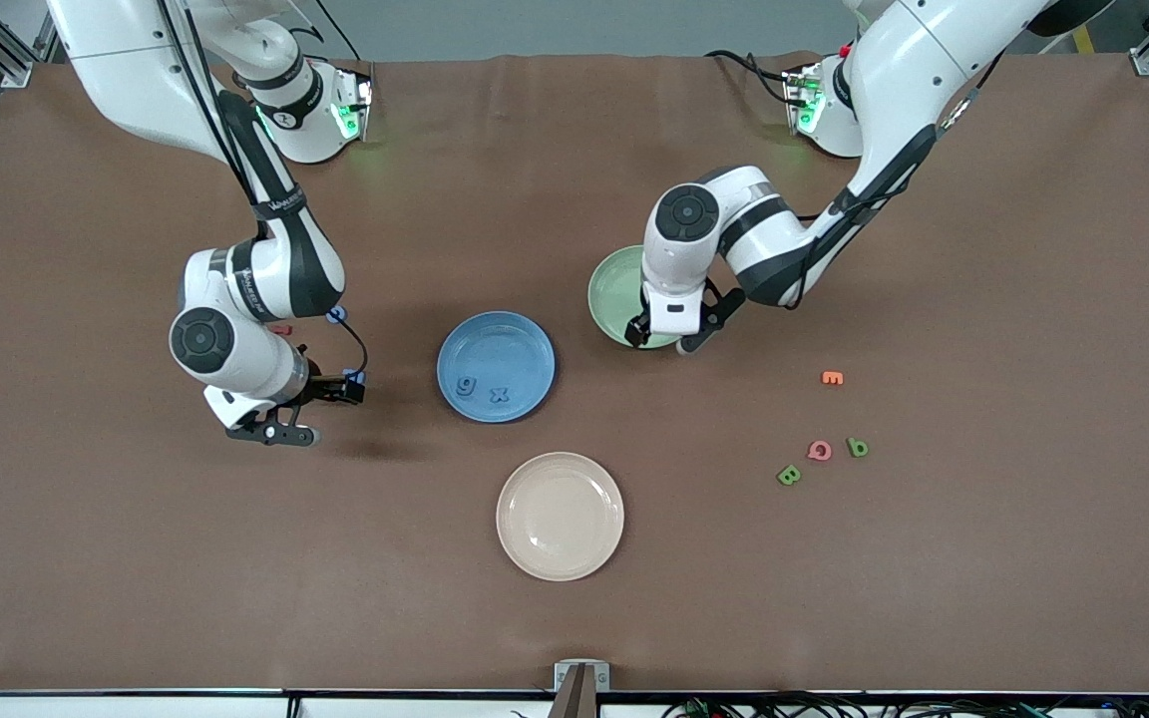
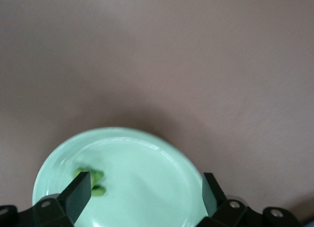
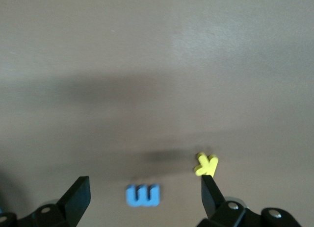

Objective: Sort letters by color into matching plates
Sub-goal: 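Grasp green B with the left gripper while the right gripper grasps blue m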

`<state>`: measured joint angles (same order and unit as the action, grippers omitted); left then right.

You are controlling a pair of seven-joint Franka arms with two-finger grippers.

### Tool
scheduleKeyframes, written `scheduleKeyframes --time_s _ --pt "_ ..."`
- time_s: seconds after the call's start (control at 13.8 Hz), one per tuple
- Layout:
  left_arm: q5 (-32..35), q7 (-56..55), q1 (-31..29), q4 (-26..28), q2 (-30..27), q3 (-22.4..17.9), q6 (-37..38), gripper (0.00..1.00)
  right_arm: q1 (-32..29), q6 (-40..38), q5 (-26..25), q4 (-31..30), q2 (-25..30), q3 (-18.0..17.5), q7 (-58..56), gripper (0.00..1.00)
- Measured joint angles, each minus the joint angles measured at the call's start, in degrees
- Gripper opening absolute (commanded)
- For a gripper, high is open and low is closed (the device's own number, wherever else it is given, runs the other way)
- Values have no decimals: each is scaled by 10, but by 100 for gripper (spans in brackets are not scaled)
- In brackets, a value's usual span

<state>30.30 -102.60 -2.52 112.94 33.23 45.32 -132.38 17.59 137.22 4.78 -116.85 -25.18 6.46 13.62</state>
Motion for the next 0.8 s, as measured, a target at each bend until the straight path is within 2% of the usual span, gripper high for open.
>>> scheduleKeyframes --time_s 0.22,0.51,0.65,0.8 --pt "0 94 -44 -23 -2 -1 0 100 -1 79 0 -53 0 -2 -14 100" --pt "0 250 -126 -49 0 -12 0 100 1 90 0 -69 0 -12 -17 100" --pt "0 292 -137 -69 8 -40 0 94 2 96 0 -70 0 -24 -17 100" --pt "1 314 -136 -100 30 -60 -1 83 3 103 0 -72 0 -30 -17 99"
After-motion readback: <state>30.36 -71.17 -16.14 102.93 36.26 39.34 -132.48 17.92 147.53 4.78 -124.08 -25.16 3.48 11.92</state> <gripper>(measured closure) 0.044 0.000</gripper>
